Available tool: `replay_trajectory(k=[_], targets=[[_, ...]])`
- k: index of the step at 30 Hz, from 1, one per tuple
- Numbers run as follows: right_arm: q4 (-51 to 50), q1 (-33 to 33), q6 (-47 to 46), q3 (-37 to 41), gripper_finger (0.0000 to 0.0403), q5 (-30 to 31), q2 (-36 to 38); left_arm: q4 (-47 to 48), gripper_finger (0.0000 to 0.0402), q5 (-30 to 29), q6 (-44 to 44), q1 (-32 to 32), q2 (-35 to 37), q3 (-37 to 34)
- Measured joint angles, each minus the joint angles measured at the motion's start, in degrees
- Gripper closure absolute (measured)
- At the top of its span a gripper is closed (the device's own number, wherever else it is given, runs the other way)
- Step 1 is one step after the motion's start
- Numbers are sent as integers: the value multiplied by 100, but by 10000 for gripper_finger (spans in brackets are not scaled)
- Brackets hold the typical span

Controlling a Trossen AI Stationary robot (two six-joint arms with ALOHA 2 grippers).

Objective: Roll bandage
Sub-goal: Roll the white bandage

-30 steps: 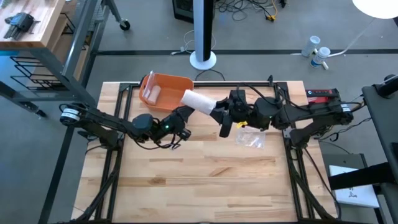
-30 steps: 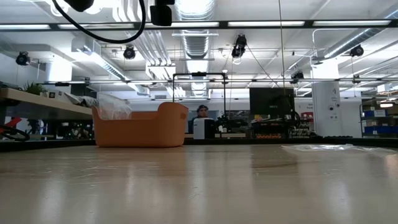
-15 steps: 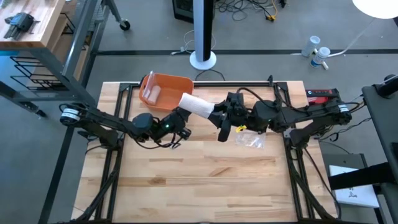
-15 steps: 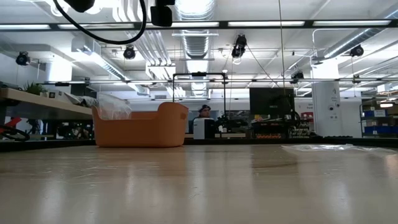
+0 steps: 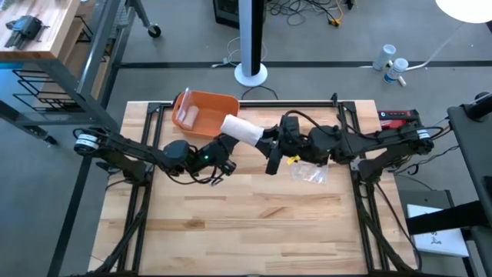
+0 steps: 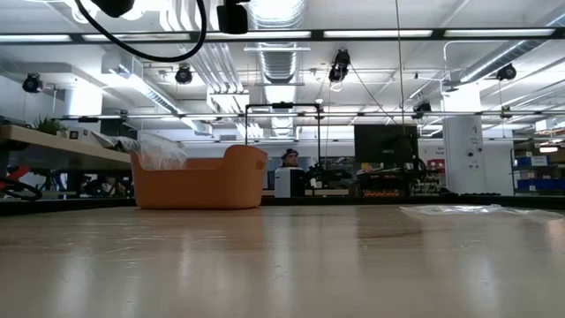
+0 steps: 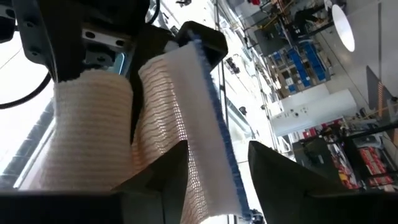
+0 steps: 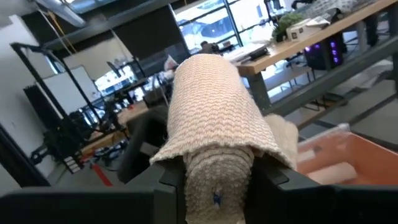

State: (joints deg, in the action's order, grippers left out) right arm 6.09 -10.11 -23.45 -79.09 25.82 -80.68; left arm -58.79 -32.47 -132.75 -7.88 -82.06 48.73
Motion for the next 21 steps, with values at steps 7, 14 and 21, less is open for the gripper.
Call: replay_trajectory(k=[7, 14, 21], targets=[[-116, 2, -37, 0, 306, 163, 0, 8, 277, -7, 430, 0, 0, 0], [-162, 0, 5, 0, 311, 156, 7, 238, 380, -944, 883, -19, -31, -9], [-208, 2, 111, 0, 308, 168, 20, 344, 398, -1231, 1310, -89, -31, -44]])
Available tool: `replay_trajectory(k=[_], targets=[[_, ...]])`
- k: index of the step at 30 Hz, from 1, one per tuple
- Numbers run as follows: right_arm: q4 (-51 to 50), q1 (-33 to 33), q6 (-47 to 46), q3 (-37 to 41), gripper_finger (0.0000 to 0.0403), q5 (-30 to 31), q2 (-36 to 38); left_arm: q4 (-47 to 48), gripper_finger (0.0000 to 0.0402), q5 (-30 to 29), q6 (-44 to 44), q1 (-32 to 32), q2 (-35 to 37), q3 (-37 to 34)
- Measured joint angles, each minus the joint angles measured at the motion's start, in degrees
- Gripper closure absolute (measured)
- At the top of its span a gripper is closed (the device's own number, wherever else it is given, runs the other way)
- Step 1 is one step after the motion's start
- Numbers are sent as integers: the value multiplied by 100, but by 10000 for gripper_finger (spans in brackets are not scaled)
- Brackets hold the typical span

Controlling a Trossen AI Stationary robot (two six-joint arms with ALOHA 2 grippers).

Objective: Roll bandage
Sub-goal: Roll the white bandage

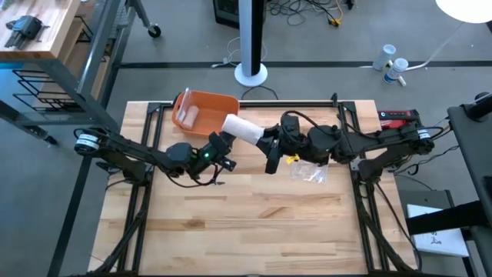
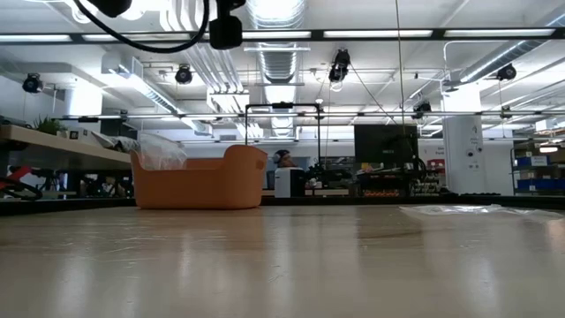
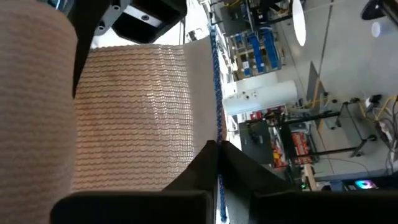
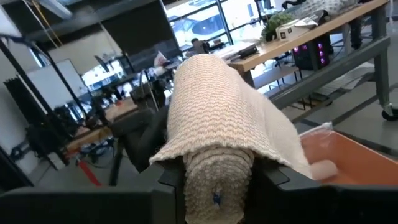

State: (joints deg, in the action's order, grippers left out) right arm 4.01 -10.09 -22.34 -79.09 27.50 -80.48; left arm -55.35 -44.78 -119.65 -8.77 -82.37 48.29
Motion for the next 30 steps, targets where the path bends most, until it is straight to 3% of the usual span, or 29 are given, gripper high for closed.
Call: replay_trajectory(k=[8, 18, 30], targets=[[-1027, 2, 806, 0, 309, 770, 154, 149, 400, -304, 734, -420, 2, -4], [-1619, 0, 1323, 0, 309, 714, 179, 299, 401, -834, 1219, -770, 2, -28], [-1784, -4, 1597, 9, 308, 653, 161, 317, 401, -1014, 1749, -886, 7, -389]])
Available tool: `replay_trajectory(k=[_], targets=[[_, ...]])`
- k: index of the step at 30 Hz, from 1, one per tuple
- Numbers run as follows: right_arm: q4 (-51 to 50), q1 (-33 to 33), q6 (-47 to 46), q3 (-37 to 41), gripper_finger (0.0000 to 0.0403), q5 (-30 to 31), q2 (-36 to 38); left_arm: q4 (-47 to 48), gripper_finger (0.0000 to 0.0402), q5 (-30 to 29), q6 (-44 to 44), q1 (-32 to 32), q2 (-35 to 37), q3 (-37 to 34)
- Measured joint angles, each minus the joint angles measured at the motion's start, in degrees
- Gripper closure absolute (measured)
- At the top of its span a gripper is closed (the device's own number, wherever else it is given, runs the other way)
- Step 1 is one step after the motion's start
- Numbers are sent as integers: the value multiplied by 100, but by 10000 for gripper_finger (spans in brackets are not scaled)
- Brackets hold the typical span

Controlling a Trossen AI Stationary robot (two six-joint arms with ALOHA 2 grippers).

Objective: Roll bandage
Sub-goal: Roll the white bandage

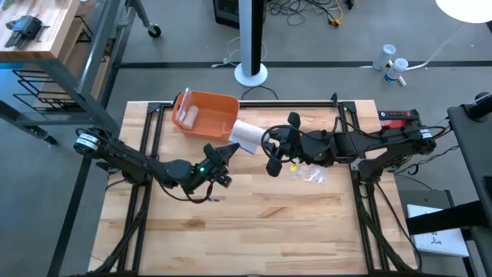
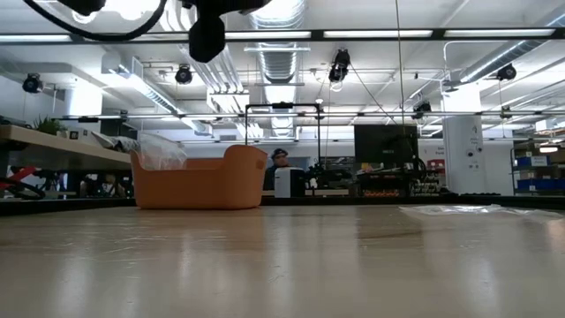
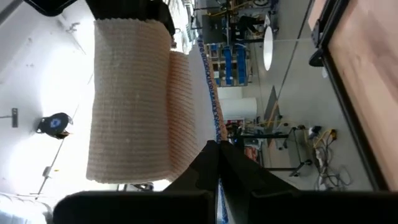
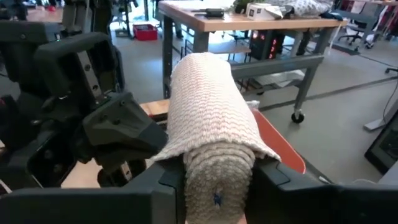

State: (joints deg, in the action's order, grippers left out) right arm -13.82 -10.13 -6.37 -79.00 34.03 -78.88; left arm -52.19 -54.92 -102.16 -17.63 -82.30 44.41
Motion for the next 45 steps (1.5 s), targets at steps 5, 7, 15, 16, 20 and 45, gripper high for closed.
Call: replay_trajectory(k=[5, 7, 15, 16, 20, 45], targets=[[122, -13, 0, 4, 311, -474, 2, 37, 401, -28, 314, -203, 0, -110], [106, -13, 0, 4, 308, -644, 13, 148, 401, -74, 459, -312, 2, -110], [-37, 0, -86, 50, 310, -744, -32, 694, 401, -567, 1233, -786, 2, -110], [26, 8, -163, 61, 309, -746, -71, 700, 401, -568, 1276, -832, 2, -110], [415, 13, -405, 87, 306, -741, -277, 713, 401, -643, 1294, -858, -84, -84], [332, 22, -332, 225, 312, 62, -642, 701, 401, -1331, 1610, -1560, -831, 279]])
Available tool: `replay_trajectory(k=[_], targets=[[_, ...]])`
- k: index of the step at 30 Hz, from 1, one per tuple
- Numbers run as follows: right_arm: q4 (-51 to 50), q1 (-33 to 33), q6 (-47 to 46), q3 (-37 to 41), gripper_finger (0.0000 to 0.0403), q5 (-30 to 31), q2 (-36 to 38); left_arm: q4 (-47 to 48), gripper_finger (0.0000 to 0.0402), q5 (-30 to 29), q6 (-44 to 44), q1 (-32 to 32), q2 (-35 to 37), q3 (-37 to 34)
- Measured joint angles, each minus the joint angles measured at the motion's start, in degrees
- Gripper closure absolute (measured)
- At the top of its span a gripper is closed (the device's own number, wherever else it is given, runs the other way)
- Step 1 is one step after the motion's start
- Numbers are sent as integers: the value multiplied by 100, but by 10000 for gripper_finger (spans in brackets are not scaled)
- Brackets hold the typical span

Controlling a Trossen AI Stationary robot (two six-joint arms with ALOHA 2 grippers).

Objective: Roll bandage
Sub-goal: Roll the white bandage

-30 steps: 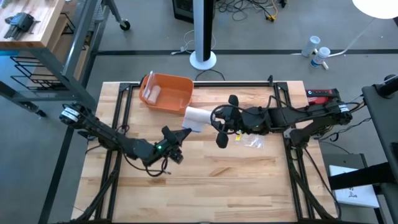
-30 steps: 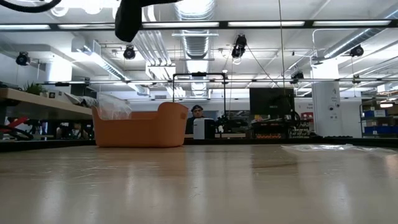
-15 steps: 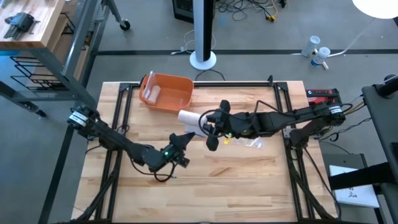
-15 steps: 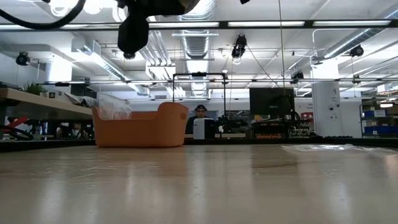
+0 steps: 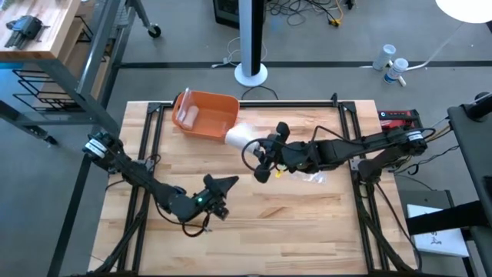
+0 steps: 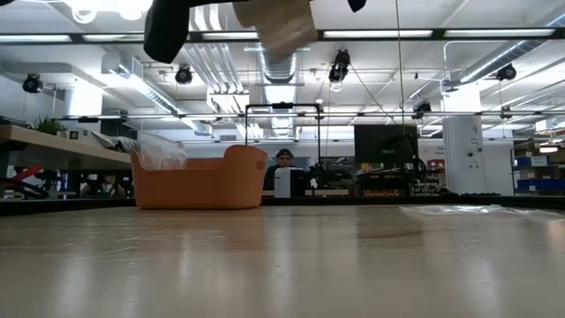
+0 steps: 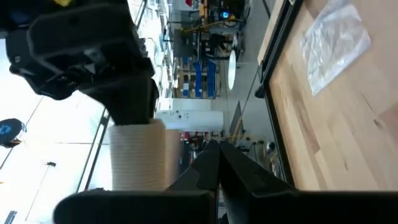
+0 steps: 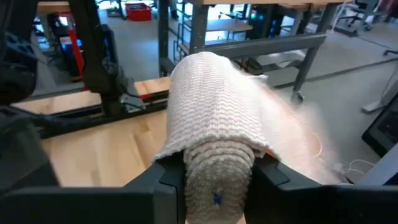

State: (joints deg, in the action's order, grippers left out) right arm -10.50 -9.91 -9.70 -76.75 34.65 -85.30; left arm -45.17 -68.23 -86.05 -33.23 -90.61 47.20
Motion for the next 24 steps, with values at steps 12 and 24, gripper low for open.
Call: replay_trajectory(k=[12, 24], targets=[[411, -96, -1047, -64, 312, -894, 57, -18, 391, -23, -895, 183, 30, 0], [1177, -247, -1671, -73, 310, -1317, 54, -43, 270, -36, -1541, 230, 362, 396]])
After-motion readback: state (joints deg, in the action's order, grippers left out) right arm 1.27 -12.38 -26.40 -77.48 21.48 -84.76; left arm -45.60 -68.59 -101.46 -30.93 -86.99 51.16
